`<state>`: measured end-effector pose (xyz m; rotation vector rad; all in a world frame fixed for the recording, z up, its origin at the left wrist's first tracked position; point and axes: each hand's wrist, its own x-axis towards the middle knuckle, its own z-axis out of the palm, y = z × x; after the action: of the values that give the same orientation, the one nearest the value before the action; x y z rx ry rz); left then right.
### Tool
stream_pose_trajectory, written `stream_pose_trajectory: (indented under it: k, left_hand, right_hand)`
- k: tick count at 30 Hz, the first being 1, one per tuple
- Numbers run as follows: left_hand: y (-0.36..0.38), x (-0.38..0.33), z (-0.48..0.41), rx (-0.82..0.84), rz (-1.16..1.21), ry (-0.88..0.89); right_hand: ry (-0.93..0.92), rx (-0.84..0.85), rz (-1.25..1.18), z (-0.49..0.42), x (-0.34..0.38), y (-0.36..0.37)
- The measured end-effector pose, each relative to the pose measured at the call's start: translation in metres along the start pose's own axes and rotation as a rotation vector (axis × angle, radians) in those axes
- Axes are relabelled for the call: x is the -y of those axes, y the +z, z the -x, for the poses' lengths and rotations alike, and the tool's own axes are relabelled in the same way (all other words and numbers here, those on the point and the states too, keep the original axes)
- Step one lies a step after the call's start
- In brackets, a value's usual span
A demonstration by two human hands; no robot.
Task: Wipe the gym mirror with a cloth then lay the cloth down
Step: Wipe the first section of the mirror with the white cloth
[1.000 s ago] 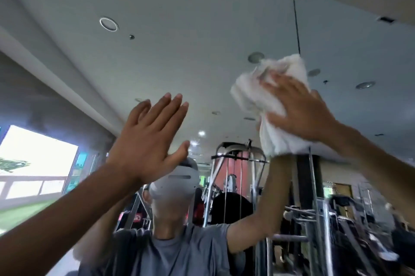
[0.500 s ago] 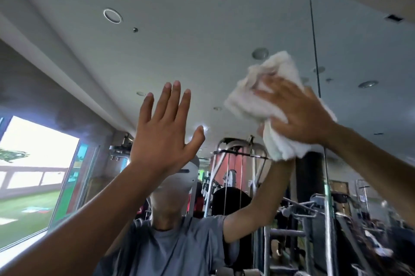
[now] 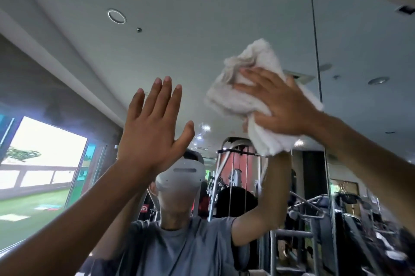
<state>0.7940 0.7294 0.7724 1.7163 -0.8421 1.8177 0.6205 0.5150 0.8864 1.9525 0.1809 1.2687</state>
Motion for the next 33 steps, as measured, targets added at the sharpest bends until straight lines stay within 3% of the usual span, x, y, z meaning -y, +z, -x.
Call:
stream_pose_trajectory:
  k: [4, 6, 8, 10, 14, 16, 19, 22, 24, 26, 30, 31, 33]
  left_hand:
    - [-0.001, -0.002, 0.002, 0.002, -0.008, -0.002]
    - [-0.001, 0.0, 0.0, -0.003, -0.003, 0.02]
    - [-0.002, 0.003, 0.001, -0.014, -0.009, 0.034]
    - [-0.005, 0.007, 0.001, -0.014, -0.015, 0.058]
    - [-0.025, 0.038, 0.005, 0.049, -0.087, 0.251]
    - [-0.037, 0.064, 0.006, 0.068, -0.139, 0.301]
    - [-0.047, 0.101, 0.013, 0.077, -0.155, 0.26]
    - [-0.041, 0.114, 0.022, 0.06, -0.119, 0.213]
    - [-0.038, 0.117, 0.027, 0.054, -0.08, 0.18]
    - [-0.038, 0.119, 0.029, 0.042, -0.053, 0.123]
    - [-0.04, 0.123, 0.029, 0.038, -0.057, 0.058]
    - [-0.042, 0.127, 0.028, 0.043, -0.069, 0.082]
    - [-0.047, 0.139, 0.025, 0.053, -0.085, 0.162]
  right_hand:
    - [0.593, -0.205, -0.032, -0.048, -0.006, 0.0]
    - [0.749, -0.254, -0.037, -0.085, 0.027, 0.003]
    - [0.627, -0.238, -0.011, -0.1, 0.067, 0.008]
    - [0.393, -0.199, 0.043, -0.092, 0.09, 0.013]
    - [-0.005, -0.028, -0.021, -0.046, 0.069, 0.007]
    - [0.039, 0.029, -0.035, -0.037, 0.043, -0.001]
    - [0.378, -0.055, -0.049, -0.065, 0.033, -0.005]
    - [0.665, -0.17, -0.066, -0.115, 0.074, 0.002]
    - [0.573, -0.177, -0.023, -0.129, 0.114, 0.007]
    - [0.348, -0.147, 0.05, -0.121, 0.141, 0.013]
    - [-0.092, 0.005, 0.018, -0.076, 0.122, 0.009]
    - [-0.11, 0.02, 0.017, -0.069, 0.106, 0.007]
    - [0.038, -0.027, -0.013, -0.067, 0.077, 0.003]
